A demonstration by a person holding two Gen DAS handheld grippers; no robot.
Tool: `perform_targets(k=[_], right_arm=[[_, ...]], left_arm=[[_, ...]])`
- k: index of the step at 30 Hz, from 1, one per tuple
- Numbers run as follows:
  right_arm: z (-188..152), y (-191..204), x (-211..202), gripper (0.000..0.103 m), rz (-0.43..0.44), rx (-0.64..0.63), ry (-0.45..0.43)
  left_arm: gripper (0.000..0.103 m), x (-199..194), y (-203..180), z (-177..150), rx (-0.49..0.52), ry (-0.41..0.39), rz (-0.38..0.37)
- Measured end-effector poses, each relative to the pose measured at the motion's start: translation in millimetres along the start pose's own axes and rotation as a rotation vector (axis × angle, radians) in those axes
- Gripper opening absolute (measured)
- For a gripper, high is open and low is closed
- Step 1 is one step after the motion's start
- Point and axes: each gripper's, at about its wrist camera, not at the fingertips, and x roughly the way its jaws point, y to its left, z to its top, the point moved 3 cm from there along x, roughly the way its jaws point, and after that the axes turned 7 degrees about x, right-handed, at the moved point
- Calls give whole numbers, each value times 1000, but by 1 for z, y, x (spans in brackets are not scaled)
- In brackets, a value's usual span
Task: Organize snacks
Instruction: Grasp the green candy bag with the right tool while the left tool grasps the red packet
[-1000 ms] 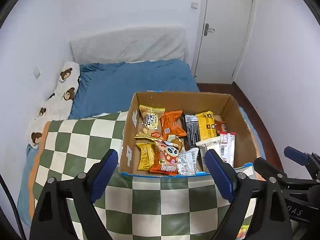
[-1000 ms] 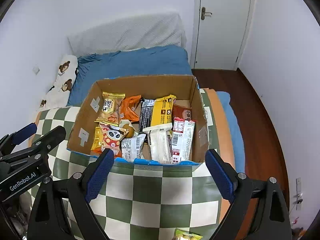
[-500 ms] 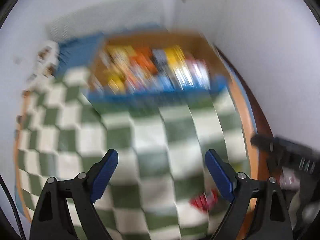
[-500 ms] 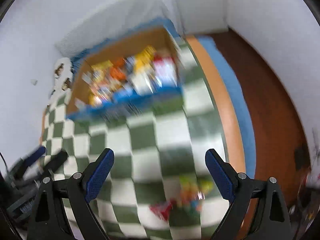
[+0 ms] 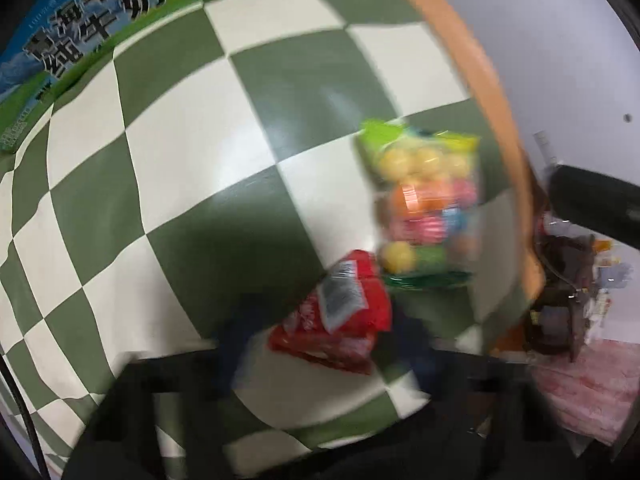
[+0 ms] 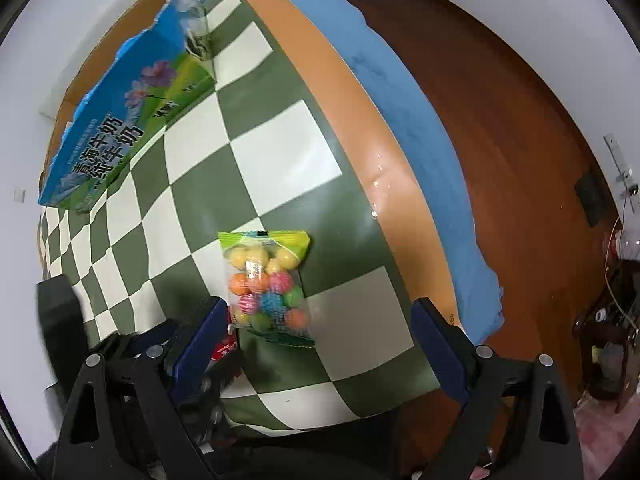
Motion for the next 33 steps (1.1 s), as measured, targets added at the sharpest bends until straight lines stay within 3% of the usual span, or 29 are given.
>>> perform_targets(k=[2,4,10,11,13,14,16,25,28,33], right_arm=[[0,1,9,95,17,10,19],[0,7,19,95,17,-1,35],[-1,40,70,93,16,-26,108],[-3,45,76,88,3,-32,113],[-4,56,90,57,-61,-63,107],[-5,61,94,55,-103,-80,94],[-8,69,94,53,-97,-103,82],[0,117,47,52,24,-199,54],[13,146,15,52,83,-249,20],[57,191,-39,52,172,-324,-46]], left_arm=[[37,-2,6,-1,-26,-9,-13],[37,-10,18,-3,-54,-33,27],[37,-22,82,-14,-270,-50,53],[37,-24,90,-15,-301,-54,54],[37,-29,101,-16,-352,-70,59],[37,-32,104,-16,-372,-80,57],[37,-38,103,-18,-395,-99,59],[37,-114,107,0,-428,-238,2],[37,-154,111,19,-411,-311,-3],[37,-208,151,56,-404,-418,-16]])
